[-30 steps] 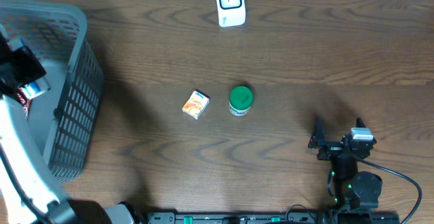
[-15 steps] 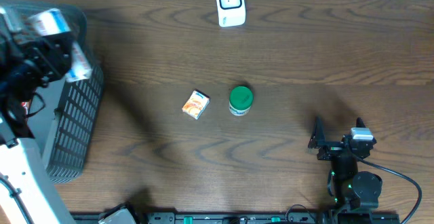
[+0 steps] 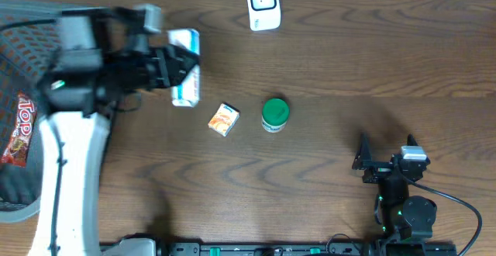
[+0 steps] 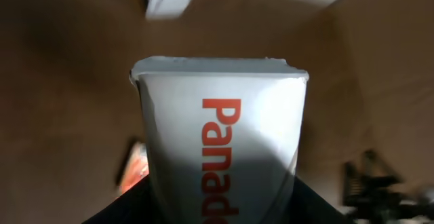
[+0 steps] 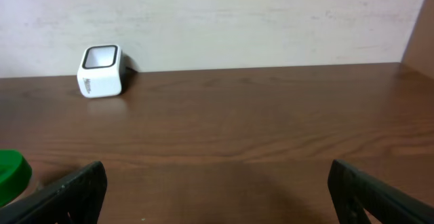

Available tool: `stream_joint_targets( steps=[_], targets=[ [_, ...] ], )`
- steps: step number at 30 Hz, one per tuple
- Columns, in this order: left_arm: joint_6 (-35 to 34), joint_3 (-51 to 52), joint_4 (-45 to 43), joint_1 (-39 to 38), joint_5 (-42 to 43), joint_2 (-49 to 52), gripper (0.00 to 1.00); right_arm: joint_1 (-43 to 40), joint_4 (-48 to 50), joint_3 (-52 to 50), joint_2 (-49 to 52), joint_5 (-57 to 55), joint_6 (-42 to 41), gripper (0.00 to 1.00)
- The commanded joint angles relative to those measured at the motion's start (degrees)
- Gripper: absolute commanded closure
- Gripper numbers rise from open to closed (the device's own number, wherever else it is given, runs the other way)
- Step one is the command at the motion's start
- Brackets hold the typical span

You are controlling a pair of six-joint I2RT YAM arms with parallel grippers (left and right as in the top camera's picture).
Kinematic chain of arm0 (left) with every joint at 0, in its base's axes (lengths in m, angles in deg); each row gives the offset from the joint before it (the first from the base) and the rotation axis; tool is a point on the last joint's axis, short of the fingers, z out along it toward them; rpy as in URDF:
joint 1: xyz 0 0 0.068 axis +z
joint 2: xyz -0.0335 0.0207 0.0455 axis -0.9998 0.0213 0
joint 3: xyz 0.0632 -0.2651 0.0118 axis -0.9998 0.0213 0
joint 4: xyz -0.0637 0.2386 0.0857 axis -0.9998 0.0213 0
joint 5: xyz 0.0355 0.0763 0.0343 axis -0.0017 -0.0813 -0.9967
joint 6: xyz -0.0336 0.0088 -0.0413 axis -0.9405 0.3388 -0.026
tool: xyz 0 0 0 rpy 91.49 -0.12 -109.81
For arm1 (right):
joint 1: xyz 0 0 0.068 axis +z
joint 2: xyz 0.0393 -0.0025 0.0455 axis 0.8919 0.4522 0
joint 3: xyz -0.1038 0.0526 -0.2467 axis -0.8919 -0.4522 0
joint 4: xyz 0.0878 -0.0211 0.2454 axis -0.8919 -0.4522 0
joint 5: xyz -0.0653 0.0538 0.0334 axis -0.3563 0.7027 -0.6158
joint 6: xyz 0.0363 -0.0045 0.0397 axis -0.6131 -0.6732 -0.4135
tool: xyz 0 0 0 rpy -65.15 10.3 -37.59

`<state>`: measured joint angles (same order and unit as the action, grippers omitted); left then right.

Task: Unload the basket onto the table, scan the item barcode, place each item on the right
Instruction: 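Lift the Panadol box out and place it left of the Kleenex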

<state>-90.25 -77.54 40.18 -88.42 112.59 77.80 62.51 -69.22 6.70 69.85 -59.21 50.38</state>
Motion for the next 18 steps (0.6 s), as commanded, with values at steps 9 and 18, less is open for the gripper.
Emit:
stream_joint_targets(
  steps=[9,18],
  targets=[
    [-0.50,0.85,4.90,-11.50,-34.45,20.11,0.49,0.22,-0.20,-0.04,-0.20,-0.15,-0.72,0.01],
    [-0.48,0.87,2.91,-11.58,-34.49,35.82,0.50,0.22,-0.20,-0.04,-0.20,-0.13,-0.72,0.01]
  ],
)
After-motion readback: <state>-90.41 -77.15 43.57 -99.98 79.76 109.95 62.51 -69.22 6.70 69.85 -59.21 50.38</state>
